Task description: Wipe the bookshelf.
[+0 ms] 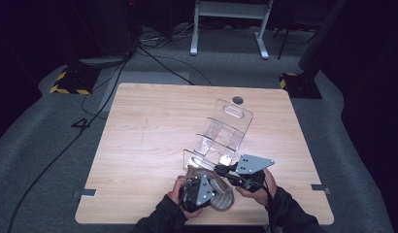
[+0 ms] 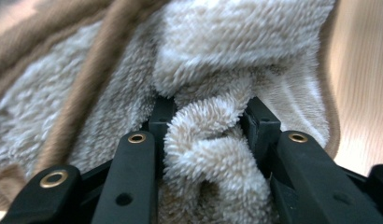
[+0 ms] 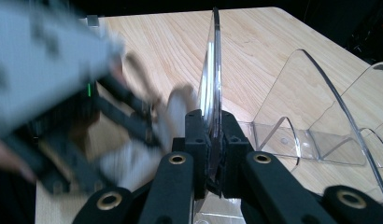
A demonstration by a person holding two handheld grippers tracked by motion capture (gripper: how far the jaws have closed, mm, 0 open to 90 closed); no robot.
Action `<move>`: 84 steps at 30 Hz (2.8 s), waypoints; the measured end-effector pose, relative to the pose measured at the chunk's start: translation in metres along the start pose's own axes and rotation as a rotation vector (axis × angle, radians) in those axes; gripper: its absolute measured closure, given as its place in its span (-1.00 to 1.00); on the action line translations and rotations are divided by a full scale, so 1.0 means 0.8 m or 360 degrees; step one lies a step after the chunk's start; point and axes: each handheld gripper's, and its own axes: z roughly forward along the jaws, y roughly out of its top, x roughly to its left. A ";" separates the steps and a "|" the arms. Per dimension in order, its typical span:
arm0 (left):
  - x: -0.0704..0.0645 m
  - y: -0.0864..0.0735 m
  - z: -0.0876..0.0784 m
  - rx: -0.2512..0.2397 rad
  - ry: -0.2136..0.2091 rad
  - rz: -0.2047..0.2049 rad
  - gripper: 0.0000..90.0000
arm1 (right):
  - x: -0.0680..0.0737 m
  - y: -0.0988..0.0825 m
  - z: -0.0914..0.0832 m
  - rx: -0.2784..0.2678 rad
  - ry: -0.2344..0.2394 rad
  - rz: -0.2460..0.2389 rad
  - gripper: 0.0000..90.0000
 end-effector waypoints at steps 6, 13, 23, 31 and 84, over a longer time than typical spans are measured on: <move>0.017 -0.003 -0.014 0.0013 0.0042 0.0000 0.42 | 0.000 0.000 -0.001 -0.0001 -0.0001 0.0010 0.90; 0.068 -0.017 -0.055 -0.0054 0.0188 -0.0150 0.43 | 0.000 -0.001 -0.001 -0.0005 -0.0002 0.0011 0.90; 0.103 -0.003 -0.107 -0.0379 0.0308 -0.0274 0.43 | -0.001 -0.001 -0.001 -0.0008 0.0004 0.0025 0.89; 0.067 0.024 -0.090 -0.0433 0.0175 -0.0177 0.43 | -0.001 -0.002 -0.003 -0.0007 -0.0014 0.0041 0.89; 0.063 0.026 -0.078 -0.0384 0.0122 -0.0156 0.42 | -0.001 -0.005 -0.006 0.0003 -0.0055 0.0032 0.90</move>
